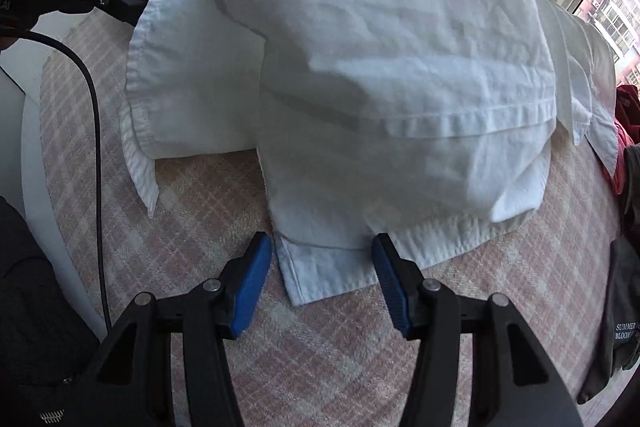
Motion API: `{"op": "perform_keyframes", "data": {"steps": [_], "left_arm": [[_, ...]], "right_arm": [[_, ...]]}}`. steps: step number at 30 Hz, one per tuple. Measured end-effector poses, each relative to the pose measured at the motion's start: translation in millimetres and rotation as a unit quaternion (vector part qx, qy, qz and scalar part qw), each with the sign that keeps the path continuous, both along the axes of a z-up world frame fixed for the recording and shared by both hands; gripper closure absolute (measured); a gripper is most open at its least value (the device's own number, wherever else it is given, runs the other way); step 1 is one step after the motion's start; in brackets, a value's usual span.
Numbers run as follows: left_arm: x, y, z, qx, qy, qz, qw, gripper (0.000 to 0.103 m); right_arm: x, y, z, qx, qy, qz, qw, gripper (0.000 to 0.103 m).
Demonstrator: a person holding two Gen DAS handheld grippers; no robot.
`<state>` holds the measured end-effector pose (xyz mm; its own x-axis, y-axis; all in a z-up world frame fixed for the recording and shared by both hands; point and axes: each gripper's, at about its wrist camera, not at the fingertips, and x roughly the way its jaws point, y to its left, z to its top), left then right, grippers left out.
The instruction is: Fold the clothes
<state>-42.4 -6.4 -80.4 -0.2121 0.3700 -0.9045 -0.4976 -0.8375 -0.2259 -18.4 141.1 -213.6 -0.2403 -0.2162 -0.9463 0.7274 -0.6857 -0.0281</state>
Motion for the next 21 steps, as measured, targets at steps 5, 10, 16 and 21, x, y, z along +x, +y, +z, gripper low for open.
{"op": "perform_keyframes", "data": {"steps": [5, 10, 16, 21], "left_arm": [[-1, 0, 0, 0.003, 0.012, -0.004, 0.9999, 0.085], [16, 5, 3, 0.004, 0.015, -0.014, 0.9998, 0.083], [45, 14, 8, -0.016, 0.024, -0.045, 0.9986, 0.073], [51, 30, 6, -0.015, 0.027, -0.054, 0.998, 0.073]], "right_arm": [[-22, 5, 5, 0.016, -0.041, -0.007, 0.999, 0.099], [-24, 16, 23, 0.006, -0.084, 0.002, 0.996, 0.1], [11, 34, 53, 0.061, -0.09, 0.04, 0.993, 0.1], [34, 48, 55, 0.095, -0.115, 0.049, 0.988, 0.1]]}}
